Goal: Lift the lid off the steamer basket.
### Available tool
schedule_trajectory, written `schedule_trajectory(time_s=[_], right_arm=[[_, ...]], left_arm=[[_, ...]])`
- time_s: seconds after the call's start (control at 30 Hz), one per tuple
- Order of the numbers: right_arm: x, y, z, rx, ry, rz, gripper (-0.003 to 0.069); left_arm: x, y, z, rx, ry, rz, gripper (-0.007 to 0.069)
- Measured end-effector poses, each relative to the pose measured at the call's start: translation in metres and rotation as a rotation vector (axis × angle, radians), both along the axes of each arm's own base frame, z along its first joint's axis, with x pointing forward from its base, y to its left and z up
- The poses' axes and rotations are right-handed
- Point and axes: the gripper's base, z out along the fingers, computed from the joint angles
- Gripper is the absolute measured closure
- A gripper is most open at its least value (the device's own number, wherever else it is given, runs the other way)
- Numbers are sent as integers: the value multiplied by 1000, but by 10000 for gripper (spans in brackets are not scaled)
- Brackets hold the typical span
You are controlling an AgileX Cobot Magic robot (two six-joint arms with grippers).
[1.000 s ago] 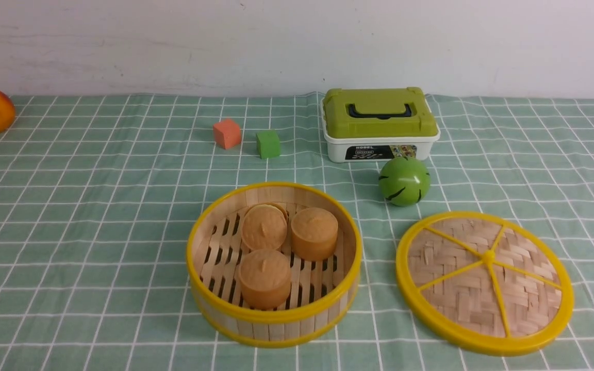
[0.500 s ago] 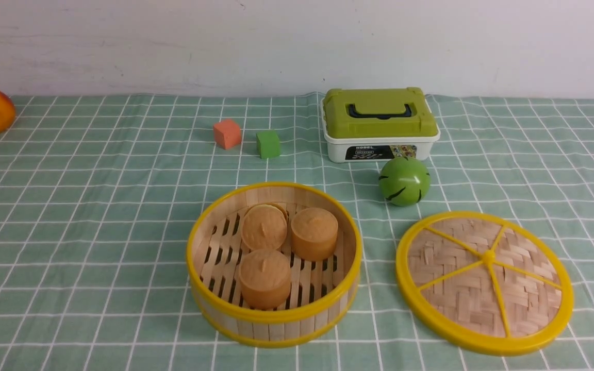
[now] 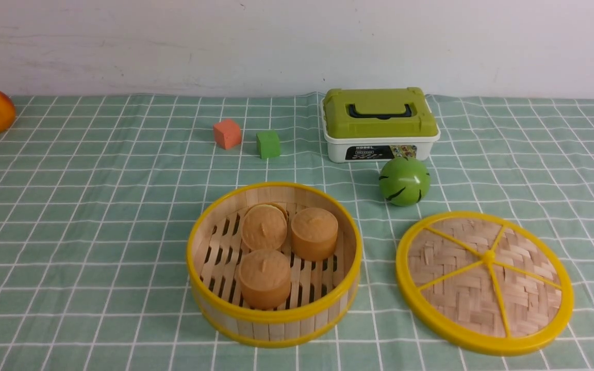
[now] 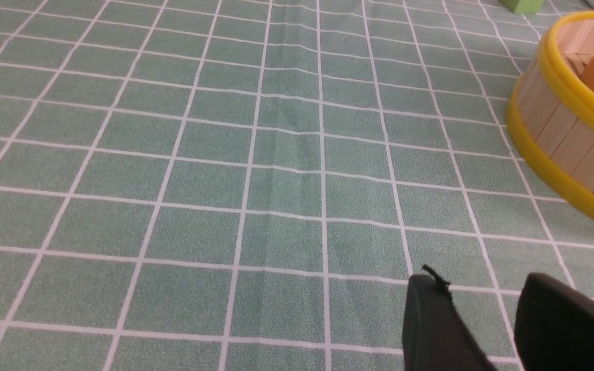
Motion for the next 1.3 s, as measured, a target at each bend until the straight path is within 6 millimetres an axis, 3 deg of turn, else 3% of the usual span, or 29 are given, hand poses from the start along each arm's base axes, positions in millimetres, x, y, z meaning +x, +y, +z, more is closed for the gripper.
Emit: schedule_trajectory(time_s=[1.3], right_arm=[[0,0,0,0,3,2,629]], left_arm=[[0,0,0,0,0,0,386]])
